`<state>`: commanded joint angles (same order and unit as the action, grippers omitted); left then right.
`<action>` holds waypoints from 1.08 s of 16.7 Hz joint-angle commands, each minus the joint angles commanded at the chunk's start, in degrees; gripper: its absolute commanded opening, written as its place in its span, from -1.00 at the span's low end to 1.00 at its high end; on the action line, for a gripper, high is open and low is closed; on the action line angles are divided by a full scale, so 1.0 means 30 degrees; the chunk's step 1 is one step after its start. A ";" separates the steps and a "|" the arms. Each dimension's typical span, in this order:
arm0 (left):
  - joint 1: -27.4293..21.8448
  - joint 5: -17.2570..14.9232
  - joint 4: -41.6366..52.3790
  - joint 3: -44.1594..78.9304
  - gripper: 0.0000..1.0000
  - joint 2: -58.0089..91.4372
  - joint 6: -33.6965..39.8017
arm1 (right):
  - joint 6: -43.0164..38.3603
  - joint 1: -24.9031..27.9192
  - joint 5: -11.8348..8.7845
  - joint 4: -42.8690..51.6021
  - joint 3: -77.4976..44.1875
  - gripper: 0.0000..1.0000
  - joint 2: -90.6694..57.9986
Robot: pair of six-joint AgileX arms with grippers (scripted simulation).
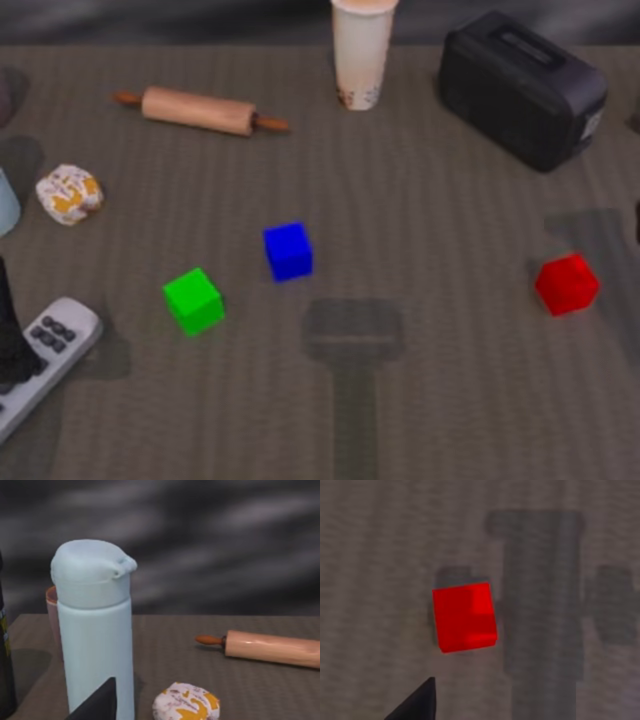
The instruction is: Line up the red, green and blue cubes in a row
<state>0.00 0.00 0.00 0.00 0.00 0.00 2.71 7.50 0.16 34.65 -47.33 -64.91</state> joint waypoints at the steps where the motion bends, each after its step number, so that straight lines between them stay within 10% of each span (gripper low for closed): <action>1: 0.0000 0.0000 0.0000 0.0000 1.00 0.0000 0.0000 | 0.0082 0.0224 0.0000 0.1041 -0.1345 1.00 -0.1950; 10: 0.0000 0.0000 0.0000 0.0000 1.00 0.0000 0.0000 | 0.0624 0.1766 -0.0027 0.7824 -1.0930 1.00 -1.4601; 18: 0.0000 0.0000 0.0000 0.0000 1.00 0.0000 0.0000 | 0.0697 0.1884 -0.0027 0.8661 -1.2341 1.00 -1.6228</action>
<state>0.00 0.00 0.00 0.00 0.00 0.00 4.80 13.15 0.08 60.63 -84.35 -113.59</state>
